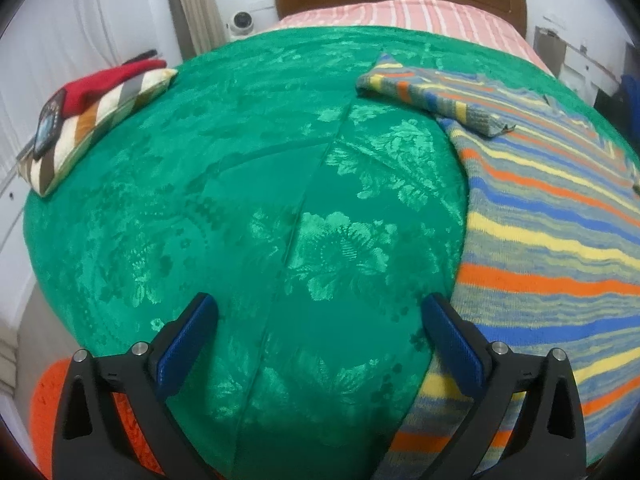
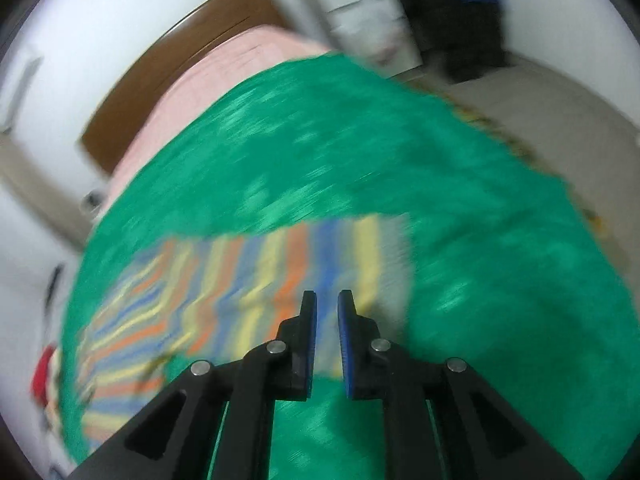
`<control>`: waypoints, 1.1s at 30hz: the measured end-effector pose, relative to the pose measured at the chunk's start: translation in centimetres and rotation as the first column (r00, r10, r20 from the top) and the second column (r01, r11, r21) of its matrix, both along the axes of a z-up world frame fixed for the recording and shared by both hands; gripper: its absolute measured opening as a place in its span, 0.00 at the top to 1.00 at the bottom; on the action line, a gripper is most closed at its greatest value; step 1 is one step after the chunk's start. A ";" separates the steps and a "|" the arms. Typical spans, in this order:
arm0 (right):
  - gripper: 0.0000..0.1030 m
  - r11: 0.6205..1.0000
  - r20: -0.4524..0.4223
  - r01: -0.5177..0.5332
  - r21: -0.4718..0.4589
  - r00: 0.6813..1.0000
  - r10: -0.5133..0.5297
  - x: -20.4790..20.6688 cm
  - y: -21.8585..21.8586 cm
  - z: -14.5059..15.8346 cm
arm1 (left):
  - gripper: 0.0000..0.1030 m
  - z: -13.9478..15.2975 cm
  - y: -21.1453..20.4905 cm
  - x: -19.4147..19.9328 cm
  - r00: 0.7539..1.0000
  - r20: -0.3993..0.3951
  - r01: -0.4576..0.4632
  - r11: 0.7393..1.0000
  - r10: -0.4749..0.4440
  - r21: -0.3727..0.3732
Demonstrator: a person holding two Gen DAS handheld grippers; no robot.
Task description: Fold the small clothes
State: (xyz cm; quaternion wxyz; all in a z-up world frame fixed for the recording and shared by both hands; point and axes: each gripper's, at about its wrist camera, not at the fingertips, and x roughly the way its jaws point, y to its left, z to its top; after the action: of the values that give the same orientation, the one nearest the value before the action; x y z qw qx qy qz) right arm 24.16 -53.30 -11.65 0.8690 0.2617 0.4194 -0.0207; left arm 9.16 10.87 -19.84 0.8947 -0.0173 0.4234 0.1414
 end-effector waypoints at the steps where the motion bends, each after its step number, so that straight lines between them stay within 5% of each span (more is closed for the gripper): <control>1: 0.87 1.000 -0.018 -0.031 -0.003 0.999 0.031 0.0 0.8 -0.3 | 0.00 0.0 0.1 0.0 1.000 0.000 0.003 1.000 -0.003 -0.003; 3: 0.87 0.999 -0.105 -0.027 -0.040 0.994 0.022 -0.4 0.8 -2.1 | 0.00 0.0 0.5 0.0 1.000 0.002 0.007 0.999 -0.007 -0.031; 4: 0.97 0.998 -0.157 0.020 -0.057 0.987 -0.029 -0.8 0.2 -3.3 | 0.00 -0.1 0.8 -0.1 1.000 -0.001 0.018 0.998 -0.018 -0.053; 7: 1.00 0.992 -0.128 0.113 -0.056 0.985 -0.119 -2.4 -0.9 -3.6 | 0.00 -0.2 1.4 -0.2 0.999 -0.009 0.033 0.995 -0.034 -0.091; 14: 1.00 0.972 -0.095 0.169 -0.165 0.978 -0.186 -5.9 -1.5 -2.6 | 0.01 0.7 0.5 -0.3 0.997 -0.043 0.059 0.998 -0.060 -0.024; 18: 0.86 0.961 0.039 0.178 -0.211 0.984 -0.174 -10.2 0.4 0.2 | 0.01 4.7 -0.7 -1.2 0.985 0.040 0.170 0.985 -0.170 0.004; 22: 0.58 0.962 0.118 0.102 -0.255 0.990 -0.073 -15.2 5.1 0.3 | 0.01 9.3 -4.1 2.6 0.913 0.083 0.390 0.915 -0.399 0.106; 25: 0.57 0.961 0.144 0.039 -0.275 0.990 0.002 -17.1 8.8 -0.5 | 0.01 9.8 -7.3 7.6 0.827 -0.010 0.552 0.808 -0.562 0.204; 28: 0.56 0.956 0.146 -0.008 -0.293 0.988 0.053 -17.9 11.5 -1.7 | 0.02 7.9 -8.9 12.3 0.771 -0.115 0.634 0.740 -0.626 0.225; 31: 0.56 0.954 0.140 -0.040 -0.297 0.987 0.085 -17.7 12.5 -2.0 | 0.18 4.9 -9.6 15.5 0.744 -0.214 0.669 0.707 -0.633 0.232; 33: 0.55 0.946 0.166 -0.024 -0.324 0.983 0.082 -17.8 12.4 -1.6 | 0.51 3.0 -9.5 16.5 0.730 -0.274 0.681 0.699 -0.626 0.220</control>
State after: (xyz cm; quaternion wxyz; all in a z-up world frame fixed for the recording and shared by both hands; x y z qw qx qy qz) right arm 6.37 -40.87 -13.21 0.9341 0.1064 0.3383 -0.0415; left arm 25.64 1.37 -16.83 0.8358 0.2858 0.4527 -0.1219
